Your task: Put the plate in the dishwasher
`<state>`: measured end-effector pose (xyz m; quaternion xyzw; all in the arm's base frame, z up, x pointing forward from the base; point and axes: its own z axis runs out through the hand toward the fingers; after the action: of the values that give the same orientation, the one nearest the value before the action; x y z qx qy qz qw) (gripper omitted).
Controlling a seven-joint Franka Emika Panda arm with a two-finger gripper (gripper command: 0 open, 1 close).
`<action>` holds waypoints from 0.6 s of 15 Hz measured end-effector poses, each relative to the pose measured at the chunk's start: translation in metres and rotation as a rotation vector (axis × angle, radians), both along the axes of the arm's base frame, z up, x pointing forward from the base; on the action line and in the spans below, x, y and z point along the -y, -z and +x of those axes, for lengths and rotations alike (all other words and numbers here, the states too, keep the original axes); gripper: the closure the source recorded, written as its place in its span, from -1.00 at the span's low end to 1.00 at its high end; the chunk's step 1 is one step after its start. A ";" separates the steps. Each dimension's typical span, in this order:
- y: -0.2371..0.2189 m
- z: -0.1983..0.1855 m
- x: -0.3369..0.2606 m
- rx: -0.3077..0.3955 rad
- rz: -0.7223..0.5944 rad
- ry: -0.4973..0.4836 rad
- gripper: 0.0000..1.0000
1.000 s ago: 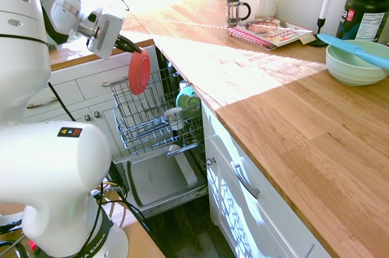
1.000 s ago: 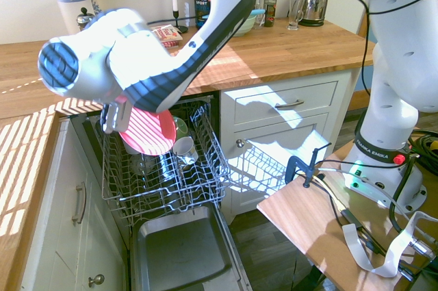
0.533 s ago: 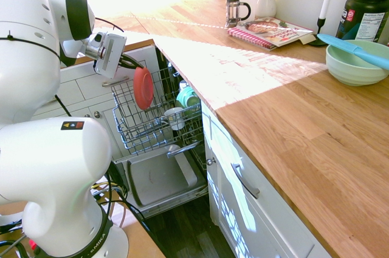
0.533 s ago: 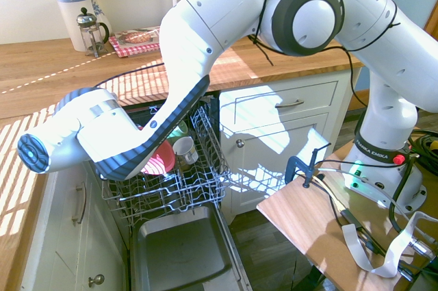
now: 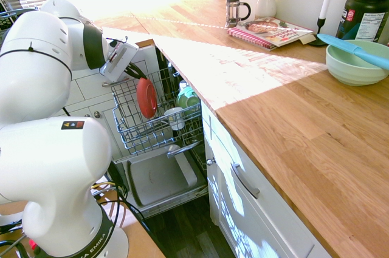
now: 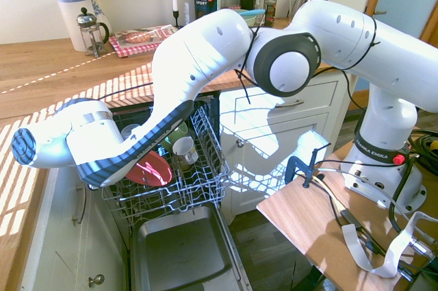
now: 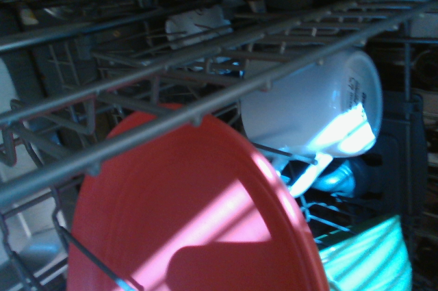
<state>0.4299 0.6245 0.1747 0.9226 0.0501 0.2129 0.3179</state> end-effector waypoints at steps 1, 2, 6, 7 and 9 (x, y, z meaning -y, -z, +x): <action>-0.005 0.004 0.000 -0.045 0.026 0.001 -1.00; -0.008 0.010 0.001 -0.084 0.048 0.001 -1.00; -0.014 0.031 0.011 -0.253 0.162 0.013 -1.00; -0.015 0.036 0.012 -0.297 0.202 0.016 -1.00; -0.028 0.046 0.016 -0.383 0.289 0.026 -1.00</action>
<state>0.4760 0.6089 0.2029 0.9826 0.0665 0.0347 0.1697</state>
